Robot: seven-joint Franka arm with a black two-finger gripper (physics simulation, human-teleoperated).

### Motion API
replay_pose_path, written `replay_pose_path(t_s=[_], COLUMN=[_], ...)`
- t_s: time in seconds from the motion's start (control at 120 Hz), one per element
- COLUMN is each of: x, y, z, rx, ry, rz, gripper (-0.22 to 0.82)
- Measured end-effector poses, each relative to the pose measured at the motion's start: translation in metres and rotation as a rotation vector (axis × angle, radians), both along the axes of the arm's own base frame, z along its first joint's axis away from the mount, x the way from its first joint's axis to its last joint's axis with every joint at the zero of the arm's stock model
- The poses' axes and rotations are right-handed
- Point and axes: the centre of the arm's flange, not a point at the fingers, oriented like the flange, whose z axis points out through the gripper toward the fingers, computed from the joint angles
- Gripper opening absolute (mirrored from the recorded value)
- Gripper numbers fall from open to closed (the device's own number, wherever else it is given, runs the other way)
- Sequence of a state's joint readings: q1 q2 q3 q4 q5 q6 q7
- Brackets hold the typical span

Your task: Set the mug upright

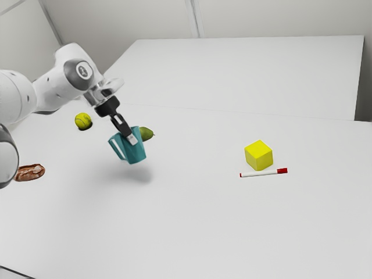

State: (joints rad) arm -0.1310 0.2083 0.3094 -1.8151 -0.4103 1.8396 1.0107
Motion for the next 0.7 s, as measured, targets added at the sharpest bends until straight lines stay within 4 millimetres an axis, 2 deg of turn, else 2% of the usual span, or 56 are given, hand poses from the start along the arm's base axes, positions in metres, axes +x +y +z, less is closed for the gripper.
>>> replay_pose_path(t_s=[0.058,0.133,0.408,0.508,0.608,0.7], x=[-0.011,-0.016,-0.020,-0.019,-0.018,-0.017], y=[-0.016,-0.023,-0.022,-0.019,-0.018,-0.018], z=[0.000,-0.008,-0.052,-0.056,-0.056,-0.055], rx=[0.078,0.150,0.212,0.218,0.217,0.217], ry=[-0.046,-0.108,-0.198,-0.210,-0.220,-0.224], rz=[-0.018,0.001,0.204,0.263,0.306,0.336], gripper=[-0.18,-0.18,-0.18,-0.18,-0.08,0.12])
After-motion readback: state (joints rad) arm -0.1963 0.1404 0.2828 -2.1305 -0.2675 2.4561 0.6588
